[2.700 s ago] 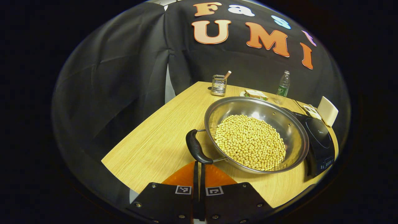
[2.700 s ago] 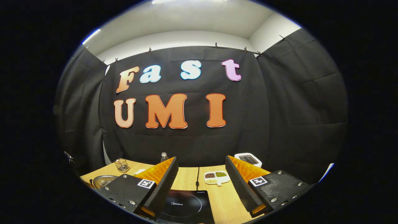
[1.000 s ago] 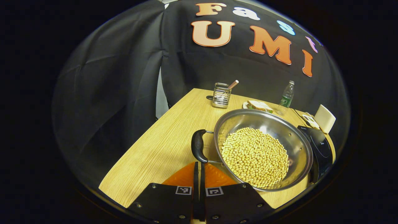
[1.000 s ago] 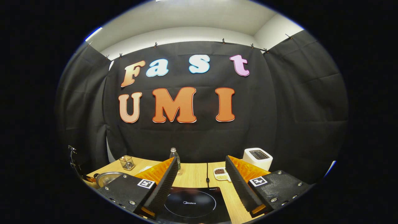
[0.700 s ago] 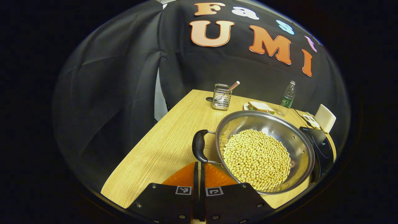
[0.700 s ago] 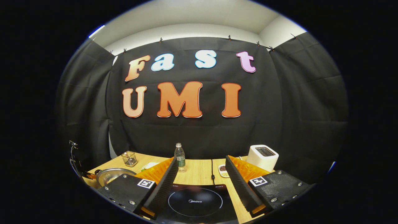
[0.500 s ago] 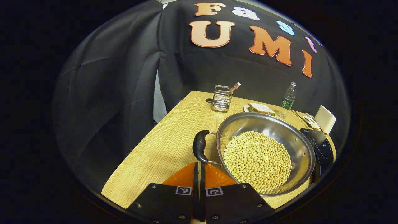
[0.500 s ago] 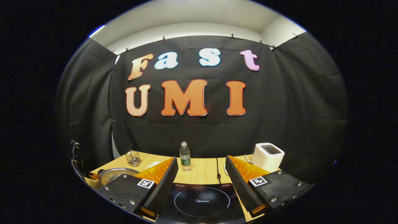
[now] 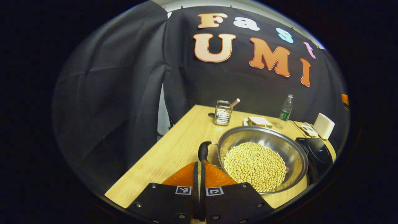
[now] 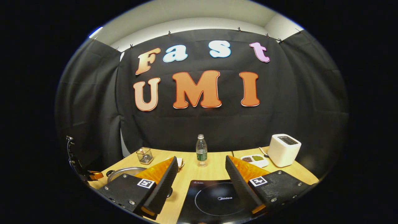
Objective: First push the handle of the pot to place it horizontally, then grasp the pot with both hands and set it on the induction cooktop.
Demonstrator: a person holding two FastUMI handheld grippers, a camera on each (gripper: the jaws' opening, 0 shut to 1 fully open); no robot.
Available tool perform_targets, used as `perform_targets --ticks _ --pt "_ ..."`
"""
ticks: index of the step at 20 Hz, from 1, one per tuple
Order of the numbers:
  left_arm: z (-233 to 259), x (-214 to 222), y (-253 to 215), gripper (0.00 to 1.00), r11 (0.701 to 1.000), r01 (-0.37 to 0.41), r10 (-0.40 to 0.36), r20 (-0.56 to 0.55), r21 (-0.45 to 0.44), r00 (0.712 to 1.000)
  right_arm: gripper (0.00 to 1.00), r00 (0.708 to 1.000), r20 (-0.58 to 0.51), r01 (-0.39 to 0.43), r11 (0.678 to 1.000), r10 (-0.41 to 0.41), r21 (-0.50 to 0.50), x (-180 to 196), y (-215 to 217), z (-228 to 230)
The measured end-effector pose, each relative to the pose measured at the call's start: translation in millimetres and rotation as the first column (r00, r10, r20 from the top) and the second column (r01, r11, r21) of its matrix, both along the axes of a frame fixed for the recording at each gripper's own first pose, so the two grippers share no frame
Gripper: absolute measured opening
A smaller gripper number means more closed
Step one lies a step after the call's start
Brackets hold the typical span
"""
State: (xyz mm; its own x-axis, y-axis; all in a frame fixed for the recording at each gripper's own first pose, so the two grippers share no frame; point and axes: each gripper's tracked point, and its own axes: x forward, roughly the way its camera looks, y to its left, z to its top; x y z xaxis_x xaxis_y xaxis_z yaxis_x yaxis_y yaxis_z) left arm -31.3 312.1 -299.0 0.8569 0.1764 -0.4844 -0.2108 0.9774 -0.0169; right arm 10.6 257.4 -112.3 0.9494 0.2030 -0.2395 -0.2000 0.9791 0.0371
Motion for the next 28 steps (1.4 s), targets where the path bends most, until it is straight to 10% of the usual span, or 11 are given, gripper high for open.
perform_targets --ticks 2,10,23,28 --pt "10 6 -8 0.03 0.999 0.040 -0.041 0.038 0.019 0.998 0.95 1.000 -0.020 -0.003 1.000 0.004 0.011 1 14 -11" --pt "-21 33 -19 0.76 0.992 0.111 -0.112 -0.014 -0.052 0.994 0.95 0.984 -0.168 -0.066 0.998 0.063 -0.014 4 80 -92" --pt "-80 55 -15 0.77 0.983 0.111 -0.131 -0.140 -0.143 0.981 0.95 0.816 -0.572 -0.117 0.993 0.078 -0.033 -9 128 -254" --pt "-82 54 -10 0.55 0.983 0.025 -0.057 -0.179 -0.181 0.982 0.64 0.792 -0.605 -0.105 0.994 0.080 -0.006 -7 135 -260"
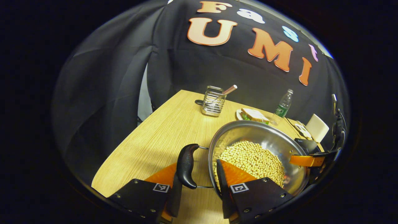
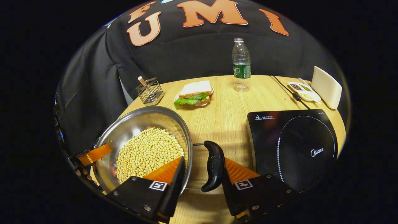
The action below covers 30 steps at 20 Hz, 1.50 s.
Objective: First push the handle of the pot to place it horizontally, then grasp the pot with both hands and set it on the induction cooktop.
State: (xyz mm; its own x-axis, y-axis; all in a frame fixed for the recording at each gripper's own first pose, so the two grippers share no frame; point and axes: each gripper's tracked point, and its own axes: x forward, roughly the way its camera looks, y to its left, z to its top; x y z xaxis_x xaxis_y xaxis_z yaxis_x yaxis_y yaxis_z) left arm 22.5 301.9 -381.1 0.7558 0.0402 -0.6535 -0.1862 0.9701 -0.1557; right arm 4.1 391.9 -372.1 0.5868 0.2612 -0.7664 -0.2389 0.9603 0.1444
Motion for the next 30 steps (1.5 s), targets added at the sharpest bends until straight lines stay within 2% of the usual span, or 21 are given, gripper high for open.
perform_targets --ticks 1,2,5,9,16,23,30 --pt "1 -3 -1 0.51 1.000 -0.018 0.018 -0.010 -0.001 1.000 0.62 1.000 -0.007 0.017 1.000 -0.017 -0.003 1 -1 1" --pt "2 -7 -5 0.49 0.999 -0.032 0.032 -0.023 -0.015 0.999 0.51 1.000 -0.012 0.027 1.000 -0.026 0.006 5 -1 4" --pt "24 -12 -20 0.48 0.997 -0.061 0.062 0.011 -0.054 0.998 0.50 0.999 0.024 0.026 0.999 -0.026 0.033 23 -2 19" --pt "61 -6 -54 0.45 0.999 -0.029 0.031 0.073 -0.026 0.997 0.49 0.996 0.073 0.041 0.997 -0.045 0.058 30 -26 41" --pt "97 4 -130 0.48 0.998 0.036 -0.030 0.120 -0.050 0.992 0.50 0.985 0.131 0.101 0.993 -0.109 0.061 35 -85 76" --pt "109 9 -205 0.46 0.993 0.108 -0.101 0.121 -0.049 0.987 0.49 0.972 0.122 0.194 0.978 -0.202 0.072 25 -145 92" --pt "103 9 -269 0.46 0.983 0.159 -0.150 0.095 -0.089 0.984 0.49 0.954 0.135 0.263 0.963 -0.268 0.052 27 -202 99"
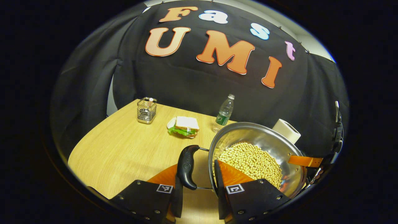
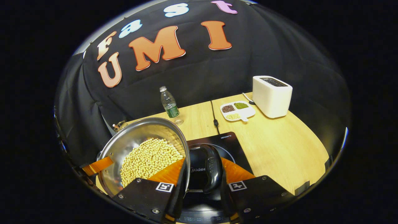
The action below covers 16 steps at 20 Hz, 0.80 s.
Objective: First push the handle of the pot to place it horizontally, then grasp the pot with both hands and set it on the induction cooktop.
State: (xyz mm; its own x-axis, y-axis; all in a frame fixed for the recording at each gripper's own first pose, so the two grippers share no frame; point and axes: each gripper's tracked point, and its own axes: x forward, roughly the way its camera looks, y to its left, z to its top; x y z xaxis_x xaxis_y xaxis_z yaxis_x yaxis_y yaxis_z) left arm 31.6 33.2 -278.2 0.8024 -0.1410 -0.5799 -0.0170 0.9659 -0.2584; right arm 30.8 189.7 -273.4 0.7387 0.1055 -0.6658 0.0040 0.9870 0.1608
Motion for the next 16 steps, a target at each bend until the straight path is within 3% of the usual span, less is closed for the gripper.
perform_targets --ticks 16 --pt "-43 -3 -91 0.47 0.996 0.086 -0.085 -0.079 0.017 0.993 0.49 0.994 -0.070 0.083 0.997 -0.083 0.006 -1 -86 -34"
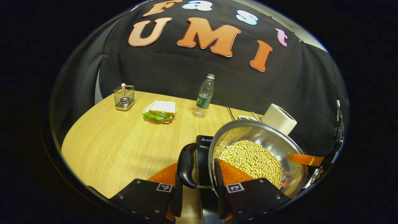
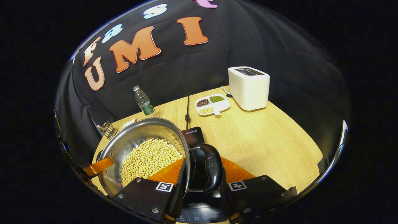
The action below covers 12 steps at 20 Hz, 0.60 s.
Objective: First push the handle of the pot to place it horizontally, then grasp the pot with both hands and set it on the induction cooktop.
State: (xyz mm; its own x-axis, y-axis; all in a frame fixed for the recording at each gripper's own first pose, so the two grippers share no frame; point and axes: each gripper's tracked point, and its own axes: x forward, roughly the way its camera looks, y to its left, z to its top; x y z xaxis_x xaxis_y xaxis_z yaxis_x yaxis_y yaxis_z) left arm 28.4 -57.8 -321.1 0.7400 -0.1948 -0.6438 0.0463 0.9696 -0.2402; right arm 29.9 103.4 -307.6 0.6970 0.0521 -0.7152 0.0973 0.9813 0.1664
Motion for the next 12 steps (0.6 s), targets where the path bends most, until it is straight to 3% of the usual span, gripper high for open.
perform_targets --ticks 6,10,12 --pt "-10 4 -13 0.47 1.000 0.007 -0.007 -0.019 0.011 1.000 0.46 1.000 -0.026 0.016 1.000 -0.016 0.012 0 -10 -14" --pt "-23 0 -15 0.50 1.000 0.028 -0.028 -0.060 0.008 0.998 0.53 0.999 -0.046 -0.002 1.000 0.003 0.023 -1 -9 -24" --pt "-12 4 -16 0.53 0.999 0.042 -0.042 -0.018 0.008 0.999 0.55 0.999 -0.043 -0.002 0.999 0.003 0.041 -3 -12 -25"
